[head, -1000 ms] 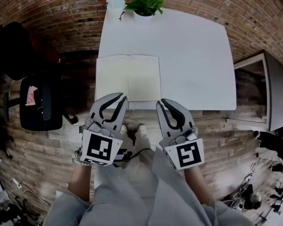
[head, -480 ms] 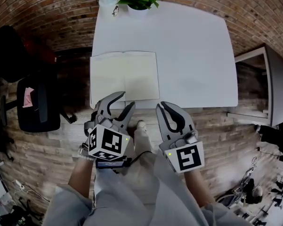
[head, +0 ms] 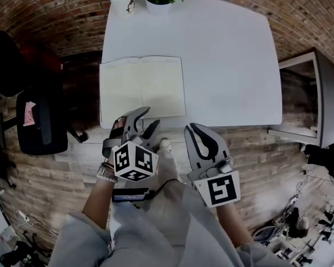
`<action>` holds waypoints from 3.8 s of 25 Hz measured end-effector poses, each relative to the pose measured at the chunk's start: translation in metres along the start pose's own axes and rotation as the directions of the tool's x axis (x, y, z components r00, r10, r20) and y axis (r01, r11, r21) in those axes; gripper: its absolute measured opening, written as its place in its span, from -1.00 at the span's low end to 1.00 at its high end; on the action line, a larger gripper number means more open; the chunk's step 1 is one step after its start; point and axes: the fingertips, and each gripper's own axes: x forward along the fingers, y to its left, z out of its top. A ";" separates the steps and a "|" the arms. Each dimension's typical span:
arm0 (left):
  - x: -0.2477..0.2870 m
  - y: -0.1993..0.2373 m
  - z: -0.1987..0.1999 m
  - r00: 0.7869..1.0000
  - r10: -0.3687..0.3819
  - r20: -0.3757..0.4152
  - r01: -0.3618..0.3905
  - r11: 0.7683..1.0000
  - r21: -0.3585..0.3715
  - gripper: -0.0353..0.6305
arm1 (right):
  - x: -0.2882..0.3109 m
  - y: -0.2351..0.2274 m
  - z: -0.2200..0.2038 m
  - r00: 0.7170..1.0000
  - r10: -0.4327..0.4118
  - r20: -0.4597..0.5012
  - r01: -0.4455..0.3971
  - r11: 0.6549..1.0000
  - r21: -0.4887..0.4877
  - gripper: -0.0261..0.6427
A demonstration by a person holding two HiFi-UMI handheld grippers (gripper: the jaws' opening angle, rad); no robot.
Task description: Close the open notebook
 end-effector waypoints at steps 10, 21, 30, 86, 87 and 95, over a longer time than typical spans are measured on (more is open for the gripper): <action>0.028 -0.012 -0.018 0.996 0.010 -0.093 0.001 0.993 0.115 -0.31 | -0.003 -0.008 -0.015 1.000 -0.002 -0.022 0.003 1.000 0.011 -0.75; 0.040 -0.016 -0.027 0.990 0.045 -0.133 -0.020 0.983 0.185 -0.31 | -0.004 -0.011 -0.021 0.999 0.005 -0.035 -0.004 1.000 0.015 -0.75; 0.040 -0.015 -0.027 0.990 0.082 -0.118 -0.059 0.980 0.188 -0.31 | -0.003 -0.010 -0.024 0.999 0.010 -0.038 -0.009 1.000 0.012 -0.75; 0.024 -0.016 -0.021 0.997 0.040 0.067 -0.039 0.999 -0.012 -0.70 | 0.053 -0.037 -0.124 0.983 0.057 -0.172 0.075 0.736 0.672 -0.69; 0.023 -0.016 -0.021 0.997 0.036 0.072 -0.035 0.999 -0.018 -0.70 | 0.053 -0.037 -0.122 0.985 0.058 -0.165 0.069 0.735 0.675 -0.70; 0.009 -0.019 -0.016 0.992 -0.051 0.116 0.062 0.994 -0.086 -0.69 | 0.050 -0.036 -0.115 0.987 0.050 -0.154 0.067 0.740 0.670 -0.74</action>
